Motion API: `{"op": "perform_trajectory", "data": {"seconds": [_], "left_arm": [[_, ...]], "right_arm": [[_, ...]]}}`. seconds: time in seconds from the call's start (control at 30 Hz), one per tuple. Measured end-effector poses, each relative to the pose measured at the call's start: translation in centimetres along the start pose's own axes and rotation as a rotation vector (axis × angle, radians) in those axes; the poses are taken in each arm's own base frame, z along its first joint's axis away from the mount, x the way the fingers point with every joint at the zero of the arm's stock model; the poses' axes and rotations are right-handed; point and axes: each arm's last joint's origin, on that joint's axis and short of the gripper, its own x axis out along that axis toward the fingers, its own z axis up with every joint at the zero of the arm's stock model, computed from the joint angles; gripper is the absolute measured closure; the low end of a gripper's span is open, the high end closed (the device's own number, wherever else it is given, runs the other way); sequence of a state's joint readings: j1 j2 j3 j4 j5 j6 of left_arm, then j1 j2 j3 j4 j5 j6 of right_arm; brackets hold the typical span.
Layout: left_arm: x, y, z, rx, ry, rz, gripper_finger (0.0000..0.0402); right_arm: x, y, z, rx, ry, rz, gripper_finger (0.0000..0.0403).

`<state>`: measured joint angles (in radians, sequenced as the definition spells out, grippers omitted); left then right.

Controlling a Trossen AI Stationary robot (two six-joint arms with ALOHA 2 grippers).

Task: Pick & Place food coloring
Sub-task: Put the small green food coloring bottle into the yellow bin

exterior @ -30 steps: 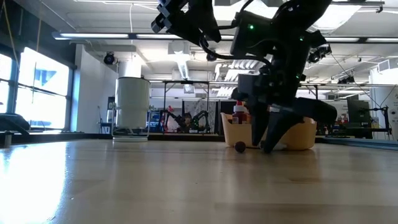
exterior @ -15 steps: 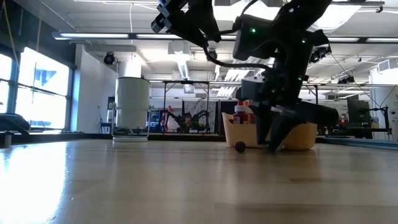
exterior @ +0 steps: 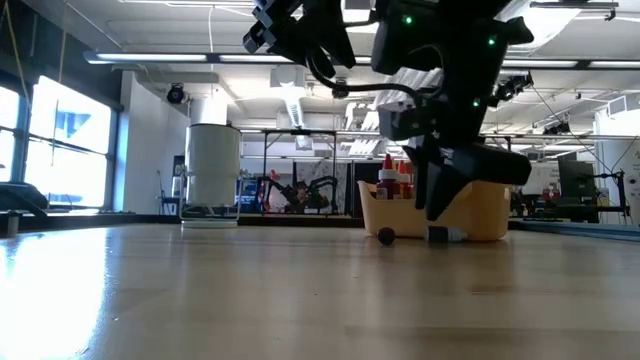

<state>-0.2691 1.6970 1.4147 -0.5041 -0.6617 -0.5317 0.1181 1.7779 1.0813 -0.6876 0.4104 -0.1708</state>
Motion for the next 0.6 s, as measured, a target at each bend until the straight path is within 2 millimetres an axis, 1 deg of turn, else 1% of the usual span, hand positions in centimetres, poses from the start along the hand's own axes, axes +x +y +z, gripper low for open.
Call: {"op": "perform_trajectory", "data": {"seconds": [0.1,0.17,0.37,0.6], "left_arm": [[0.0,0.0,0.0,0.0,0.0,0.0,0.0218],[0.0,0.0,0.0,0.0,0.0,0.0,0.0218],[0.0,0.0,0.0,-0.001,0.0,0.0,0.0218],[0.0,0.0,0.0,-0.001,-0.001,0.0,0.0218]], "right_arm": [[0.1,-0.3,-0.2,0.053,0.021,-0.037,0.0263],[0.1,-0.3,-0.3,0.066,0.025,-0.021,0.0263],[0.8,0.5,-1.0,0.018,0.034,0.084,0.0263],[1.5,0.8,-1.8,-0.008,0.056,0.034,0.0263]]}}
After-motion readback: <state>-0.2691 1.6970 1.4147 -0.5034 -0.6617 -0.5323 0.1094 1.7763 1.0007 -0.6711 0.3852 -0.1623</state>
